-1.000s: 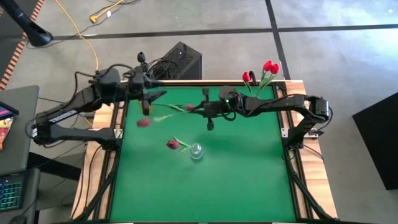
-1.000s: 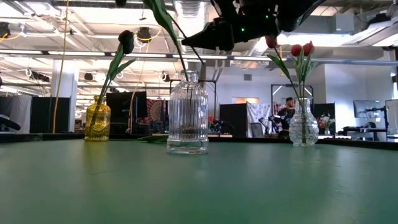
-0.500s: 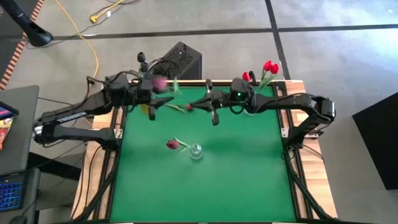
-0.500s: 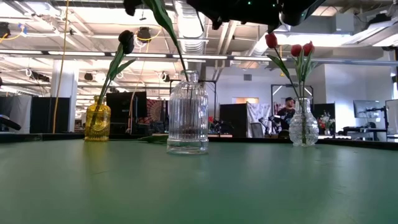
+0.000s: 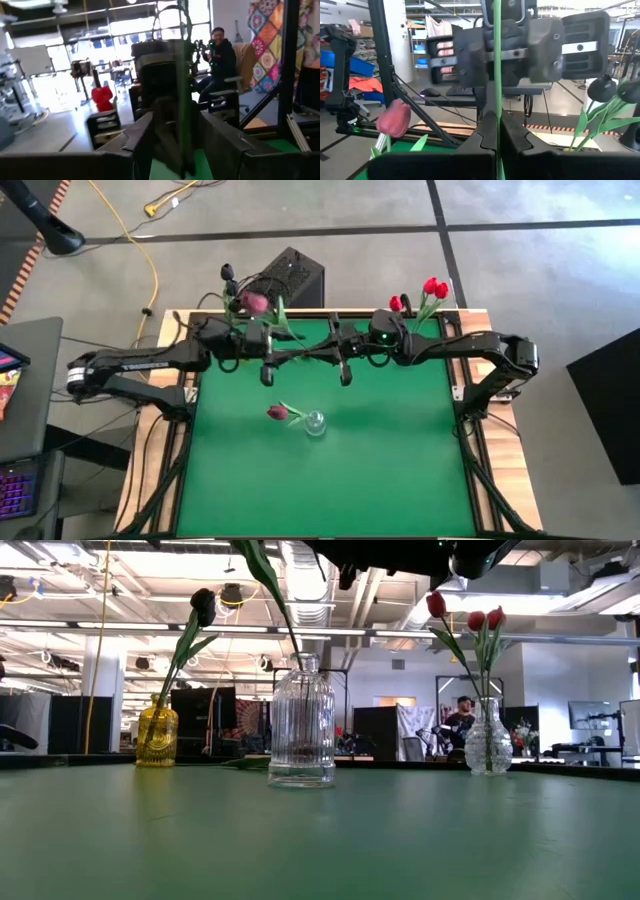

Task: Sort flowers into vase by color
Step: Put the bottom dark red tulip into the bottom transparent vase

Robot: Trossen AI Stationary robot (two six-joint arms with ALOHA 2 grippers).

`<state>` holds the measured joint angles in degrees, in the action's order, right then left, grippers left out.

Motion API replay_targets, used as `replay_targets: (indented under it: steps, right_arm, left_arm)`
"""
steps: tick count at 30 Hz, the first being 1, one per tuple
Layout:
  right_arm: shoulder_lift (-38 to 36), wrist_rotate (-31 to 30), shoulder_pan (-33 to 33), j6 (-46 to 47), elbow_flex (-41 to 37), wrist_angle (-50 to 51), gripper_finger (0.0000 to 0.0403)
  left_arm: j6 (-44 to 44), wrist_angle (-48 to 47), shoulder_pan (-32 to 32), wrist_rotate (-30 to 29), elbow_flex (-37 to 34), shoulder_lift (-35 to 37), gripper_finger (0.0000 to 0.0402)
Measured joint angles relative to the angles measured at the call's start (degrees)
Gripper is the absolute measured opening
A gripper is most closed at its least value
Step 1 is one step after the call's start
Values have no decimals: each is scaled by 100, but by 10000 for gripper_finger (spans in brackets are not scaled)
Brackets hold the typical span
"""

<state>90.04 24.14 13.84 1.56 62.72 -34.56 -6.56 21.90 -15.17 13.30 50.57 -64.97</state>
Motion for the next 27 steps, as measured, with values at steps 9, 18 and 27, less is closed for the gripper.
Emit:
replay_targets:
  steps: [9, 18, 27]
  right_arm:
    - [-52, -7, 63, 16, 0, -35, 26]
    - [-51, -23, -26, 36, 0, -145, 26]
    - [-50, -22, -68, 38, 0, -137, 26]
  left_arm:
    - [-269, 241, 54, -29, 0, -151, 142]
    - [-148, 606, 63, 34, 0, -151, 142]
    - [-33, 610, 126, -65, 0, -151, 142]
